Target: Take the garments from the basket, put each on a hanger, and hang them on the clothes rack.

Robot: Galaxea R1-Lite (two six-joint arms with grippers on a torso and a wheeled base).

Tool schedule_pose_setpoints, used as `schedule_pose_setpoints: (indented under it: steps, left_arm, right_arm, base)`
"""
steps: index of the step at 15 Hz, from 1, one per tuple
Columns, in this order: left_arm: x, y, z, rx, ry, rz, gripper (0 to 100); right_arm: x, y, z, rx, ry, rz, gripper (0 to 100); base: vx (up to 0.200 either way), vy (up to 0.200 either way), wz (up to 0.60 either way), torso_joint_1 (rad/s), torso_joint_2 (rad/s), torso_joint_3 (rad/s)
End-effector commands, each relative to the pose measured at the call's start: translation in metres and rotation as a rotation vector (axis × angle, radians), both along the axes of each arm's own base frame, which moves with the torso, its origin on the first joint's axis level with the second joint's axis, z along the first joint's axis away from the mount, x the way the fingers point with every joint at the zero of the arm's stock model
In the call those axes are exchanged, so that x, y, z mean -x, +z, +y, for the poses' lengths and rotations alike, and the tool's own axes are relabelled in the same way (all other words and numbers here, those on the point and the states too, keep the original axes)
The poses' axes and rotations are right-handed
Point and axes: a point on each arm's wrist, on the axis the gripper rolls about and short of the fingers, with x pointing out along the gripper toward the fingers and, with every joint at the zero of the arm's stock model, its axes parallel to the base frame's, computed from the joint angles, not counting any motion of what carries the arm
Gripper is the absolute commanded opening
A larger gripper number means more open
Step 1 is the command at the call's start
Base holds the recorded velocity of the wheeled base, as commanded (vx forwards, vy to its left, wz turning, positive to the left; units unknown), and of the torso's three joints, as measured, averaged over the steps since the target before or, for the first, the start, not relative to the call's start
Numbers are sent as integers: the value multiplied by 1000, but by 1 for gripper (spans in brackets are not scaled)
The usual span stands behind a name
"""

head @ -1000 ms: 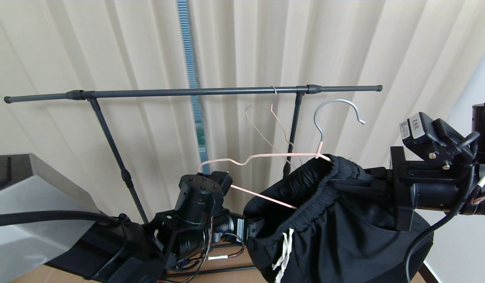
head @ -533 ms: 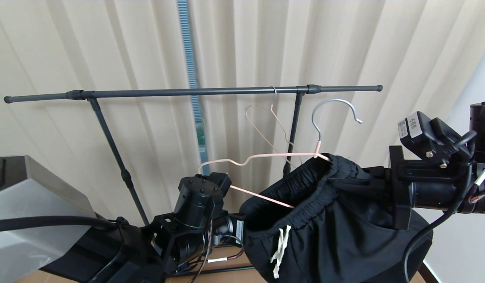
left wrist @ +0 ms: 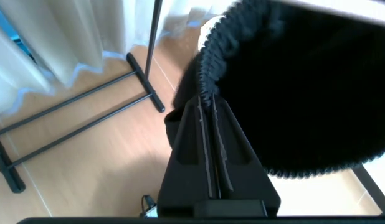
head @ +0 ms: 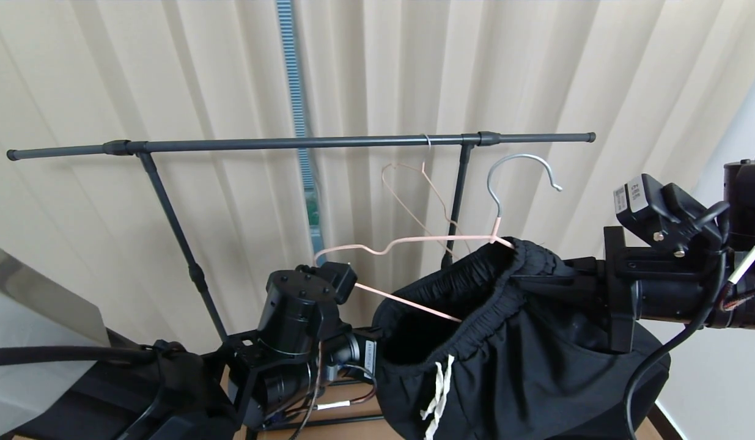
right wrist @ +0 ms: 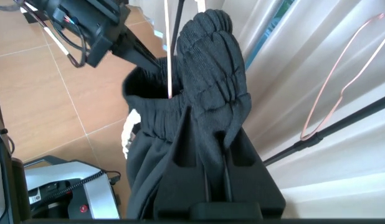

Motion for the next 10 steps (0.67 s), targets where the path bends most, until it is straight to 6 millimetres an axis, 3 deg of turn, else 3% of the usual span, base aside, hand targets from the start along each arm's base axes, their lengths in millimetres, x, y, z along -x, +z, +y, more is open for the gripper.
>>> schedule_pose_setpoints:
  steps: [1, 5, 10]
  left_arm:
    - [4, 10, 3, 12, -8, -30, 0]
    - [10, 17, 16, 13, 9, -42, 0]
    - [0, 22, 29, -19, 80, -89, 0]
  right_arm:
    - [-4, -4, 1, 6, -2, 14, 0]
    - [-6, -5, -1, 7, -13, 19, 0]
    - [-5, -6, -2, 9, -13, 21, 0]
  base:
    - [0, 0, 0, 0, 0, 0]
    - [0, 0, 0, 0, 0, 0]
    - [0, 0, 0, 0, 0, 0]
